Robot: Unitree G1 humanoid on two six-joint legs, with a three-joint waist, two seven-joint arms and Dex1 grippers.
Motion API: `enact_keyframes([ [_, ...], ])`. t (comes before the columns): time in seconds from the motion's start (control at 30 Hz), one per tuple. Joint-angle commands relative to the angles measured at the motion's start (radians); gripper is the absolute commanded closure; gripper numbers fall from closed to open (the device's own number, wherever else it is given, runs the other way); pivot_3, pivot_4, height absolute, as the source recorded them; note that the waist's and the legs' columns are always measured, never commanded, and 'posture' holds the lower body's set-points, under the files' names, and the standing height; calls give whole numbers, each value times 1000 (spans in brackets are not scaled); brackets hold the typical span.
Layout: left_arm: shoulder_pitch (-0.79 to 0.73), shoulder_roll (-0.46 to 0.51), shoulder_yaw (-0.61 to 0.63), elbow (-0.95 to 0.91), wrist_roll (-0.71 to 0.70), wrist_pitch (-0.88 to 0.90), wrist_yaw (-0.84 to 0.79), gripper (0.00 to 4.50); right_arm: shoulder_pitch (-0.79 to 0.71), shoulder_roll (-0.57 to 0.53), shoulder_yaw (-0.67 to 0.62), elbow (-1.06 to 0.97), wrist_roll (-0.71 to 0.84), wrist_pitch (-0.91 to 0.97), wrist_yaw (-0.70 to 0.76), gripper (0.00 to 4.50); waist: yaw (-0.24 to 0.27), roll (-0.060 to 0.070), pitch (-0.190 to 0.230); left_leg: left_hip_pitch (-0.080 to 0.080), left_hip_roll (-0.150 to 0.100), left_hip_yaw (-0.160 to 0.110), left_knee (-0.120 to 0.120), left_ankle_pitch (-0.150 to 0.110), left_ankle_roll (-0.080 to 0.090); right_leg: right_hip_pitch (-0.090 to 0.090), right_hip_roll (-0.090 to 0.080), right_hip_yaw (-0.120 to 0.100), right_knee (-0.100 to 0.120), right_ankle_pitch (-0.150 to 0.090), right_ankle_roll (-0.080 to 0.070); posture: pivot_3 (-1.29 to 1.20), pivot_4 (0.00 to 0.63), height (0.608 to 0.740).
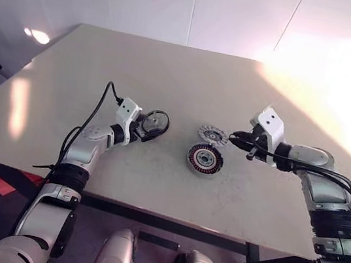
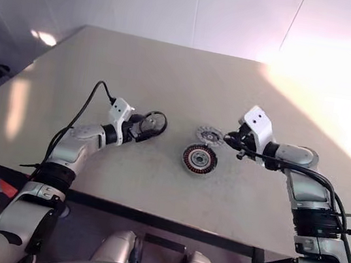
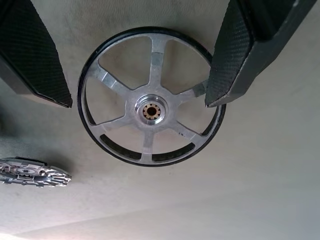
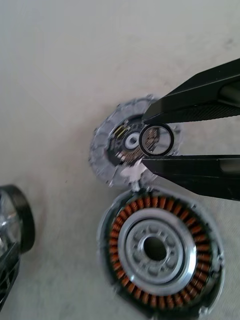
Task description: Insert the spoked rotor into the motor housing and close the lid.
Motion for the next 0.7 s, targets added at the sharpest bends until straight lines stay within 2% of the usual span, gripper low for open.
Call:
enact_keyframes([
  [0.03, -25, 4, -1, -15, -1, -14, -6, 0, 17, 5, 25, -158, 49, 91, -1, 3942, 0, 0, 0, 0, 0, 0, 0, 0, 0, 1, 0, 0, -1, 0, 0, 0, 0, 740],
  [0.2, -22, 4, 1, -15, -2, -13, -3, 0, 48, 7, 67, -222, 44, 135, -22, 3942, -2, 0, 0, 1, 0, 0, -2, 0, 0, 1, 0, 0, -4, 0, 0, 0, 0, 740],
  [0.7, -19, 14, 13, -10, -5, -18, 4, 0, 83, 34, 142, -214, 44, 167, -58, 3942, -4, 0, 0, 2, -1, 0, -12, 2, -2, 1, 0, 0, -10, 0, 0, 0, 0, 740],
])
